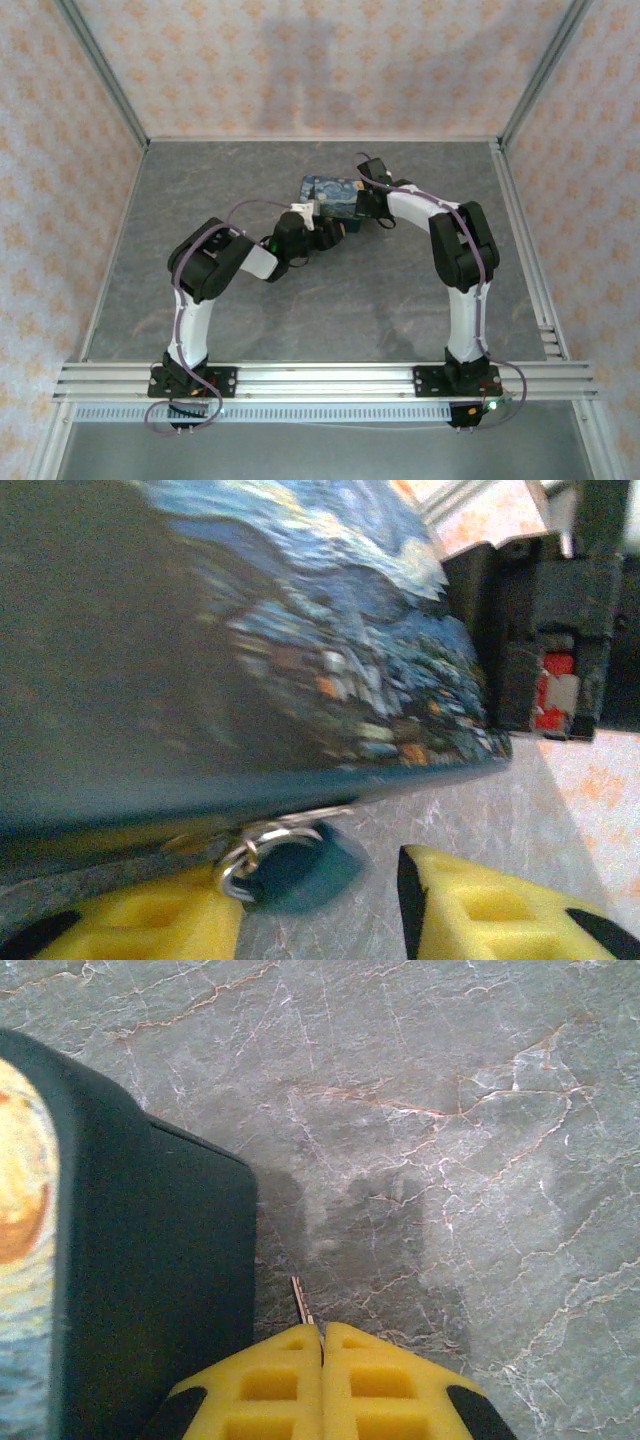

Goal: Unlock a padlock with a key

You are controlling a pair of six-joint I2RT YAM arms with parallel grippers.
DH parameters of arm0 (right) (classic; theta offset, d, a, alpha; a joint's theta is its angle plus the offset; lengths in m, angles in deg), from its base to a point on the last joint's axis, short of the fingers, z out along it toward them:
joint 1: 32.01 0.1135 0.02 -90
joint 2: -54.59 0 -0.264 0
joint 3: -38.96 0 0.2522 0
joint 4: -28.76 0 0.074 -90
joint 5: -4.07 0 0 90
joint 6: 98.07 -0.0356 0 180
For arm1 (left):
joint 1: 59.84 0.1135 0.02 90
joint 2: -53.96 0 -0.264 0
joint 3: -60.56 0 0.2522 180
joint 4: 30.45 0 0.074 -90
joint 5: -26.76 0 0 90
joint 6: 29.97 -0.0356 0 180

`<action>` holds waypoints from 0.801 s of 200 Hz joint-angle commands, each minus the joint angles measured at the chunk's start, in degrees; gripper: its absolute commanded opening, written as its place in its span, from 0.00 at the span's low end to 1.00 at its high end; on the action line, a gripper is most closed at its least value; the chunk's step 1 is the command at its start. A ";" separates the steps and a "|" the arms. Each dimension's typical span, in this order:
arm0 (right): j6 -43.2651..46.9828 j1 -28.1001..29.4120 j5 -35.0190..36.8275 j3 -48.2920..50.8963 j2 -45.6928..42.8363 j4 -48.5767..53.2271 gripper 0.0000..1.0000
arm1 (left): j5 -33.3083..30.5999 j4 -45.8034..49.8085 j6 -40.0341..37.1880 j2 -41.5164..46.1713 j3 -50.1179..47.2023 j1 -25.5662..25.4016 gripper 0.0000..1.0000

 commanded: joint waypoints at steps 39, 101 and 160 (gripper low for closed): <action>0.32 1.31 1.31 1.91 0.92 1.96 0.00 | 0.01 -5.11 1.80 0.13 -1.27 0.49 0.52; 0.16 1.32 1.31 1.94 0.90 1.80 0.00 | 2.61 -7.28 3.77 -0.60 -0.64 0.47 0.48; 0.40 1.30 1.31 1.33 1.25 2.05 0.00 | 4.49 -9.50 4.02 0.33 -2.30 0.46 0.57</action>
